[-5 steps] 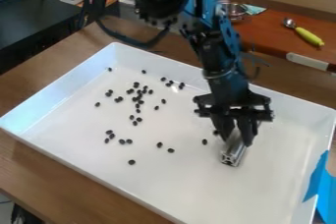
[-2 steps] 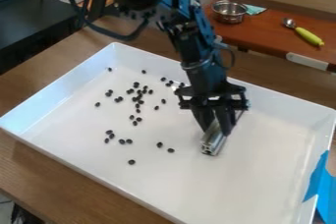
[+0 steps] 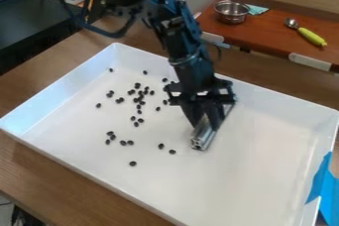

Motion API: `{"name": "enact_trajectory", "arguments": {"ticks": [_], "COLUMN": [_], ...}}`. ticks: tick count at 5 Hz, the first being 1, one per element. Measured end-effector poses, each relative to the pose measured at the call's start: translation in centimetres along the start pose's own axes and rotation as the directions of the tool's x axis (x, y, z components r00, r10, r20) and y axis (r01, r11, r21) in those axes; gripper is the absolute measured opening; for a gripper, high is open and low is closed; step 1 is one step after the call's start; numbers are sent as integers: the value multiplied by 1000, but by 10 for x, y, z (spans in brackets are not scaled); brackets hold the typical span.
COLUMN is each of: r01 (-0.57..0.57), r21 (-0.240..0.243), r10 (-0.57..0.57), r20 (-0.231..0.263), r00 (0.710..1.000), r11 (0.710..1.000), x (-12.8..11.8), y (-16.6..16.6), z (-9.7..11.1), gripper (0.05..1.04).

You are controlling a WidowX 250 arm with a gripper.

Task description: Sweep into pile

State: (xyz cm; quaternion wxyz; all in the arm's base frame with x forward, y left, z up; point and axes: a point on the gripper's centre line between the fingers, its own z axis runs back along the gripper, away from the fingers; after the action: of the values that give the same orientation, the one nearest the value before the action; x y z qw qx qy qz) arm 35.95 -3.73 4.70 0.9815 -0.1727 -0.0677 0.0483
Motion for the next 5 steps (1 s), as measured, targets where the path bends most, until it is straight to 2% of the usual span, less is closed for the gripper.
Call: {"name": "enact_trajectory", "arguments": {"ticks": [3, 5], "r01": [-21, -16], "r21": [5, 20], "r10": [20, 16], "r20": [17, -4], "r00": [1000, 1000], "r11": [1000, 1000], "x": [2, 4], "y": [26, 33], "z": [7, 6], "gripper": [379, 379]}}
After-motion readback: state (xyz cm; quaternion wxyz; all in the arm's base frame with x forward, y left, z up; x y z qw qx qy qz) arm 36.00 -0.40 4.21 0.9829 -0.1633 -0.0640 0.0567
